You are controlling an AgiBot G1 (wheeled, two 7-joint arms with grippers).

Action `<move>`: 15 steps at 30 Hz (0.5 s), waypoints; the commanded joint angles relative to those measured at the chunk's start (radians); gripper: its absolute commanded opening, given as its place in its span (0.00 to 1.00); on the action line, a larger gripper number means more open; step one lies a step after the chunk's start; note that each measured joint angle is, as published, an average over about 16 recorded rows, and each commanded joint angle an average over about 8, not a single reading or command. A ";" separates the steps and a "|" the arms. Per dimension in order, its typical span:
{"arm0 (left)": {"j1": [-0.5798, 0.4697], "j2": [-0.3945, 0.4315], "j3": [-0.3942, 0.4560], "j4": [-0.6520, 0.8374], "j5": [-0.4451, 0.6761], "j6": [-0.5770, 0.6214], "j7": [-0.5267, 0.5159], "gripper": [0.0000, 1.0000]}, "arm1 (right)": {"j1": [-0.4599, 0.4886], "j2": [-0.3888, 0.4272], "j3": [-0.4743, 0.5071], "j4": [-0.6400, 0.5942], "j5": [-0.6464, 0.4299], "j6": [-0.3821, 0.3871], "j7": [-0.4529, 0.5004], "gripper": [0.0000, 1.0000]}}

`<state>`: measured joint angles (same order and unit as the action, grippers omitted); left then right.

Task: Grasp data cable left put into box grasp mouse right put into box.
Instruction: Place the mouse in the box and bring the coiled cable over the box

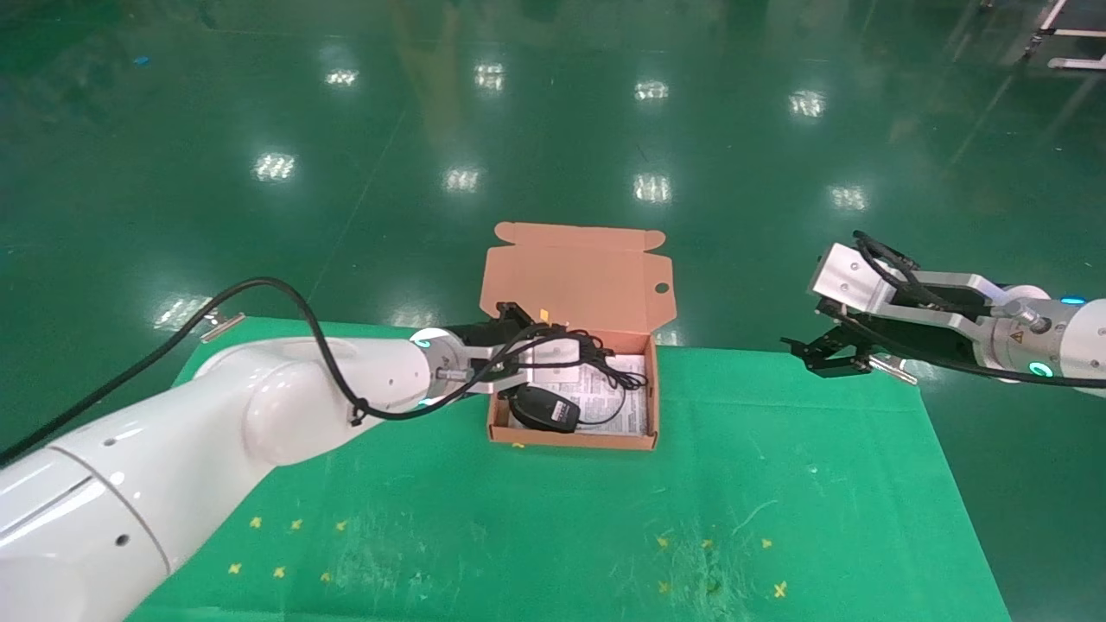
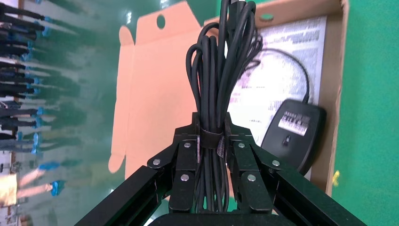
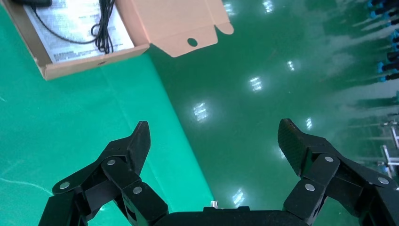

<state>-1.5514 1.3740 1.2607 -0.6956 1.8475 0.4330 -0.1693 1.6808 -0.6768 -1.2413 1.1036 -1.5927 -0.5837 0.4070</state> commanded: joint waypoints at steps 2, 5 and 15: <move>-0.002 0.000 0.029 -0.008 -0.042 -0.015 0.009 0.25 | 0.006 0.021 -0.007 0.038 -0.029 -0.001 0.052 1.00; -0.004 0.001 0.050 -0.008 -0.070 -0.019 0.016 0.62 | 0.009 0.029 -0.012 0.057 -0.051 0.000 0.079 1.00; -0.007 0.001 0.059 -0.005 -0.081 -0.017 0.017 1.00 | 0.010 0.031 -0.015 0.063 -0.059 0.001 0.085 1.00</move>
<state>-1.5577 1.3749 1.3199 -0.7012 1.7657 0.4159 -0.1518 1.6906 -0.6454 -1.2564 1.1671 -1.6522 -0.5829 0.4923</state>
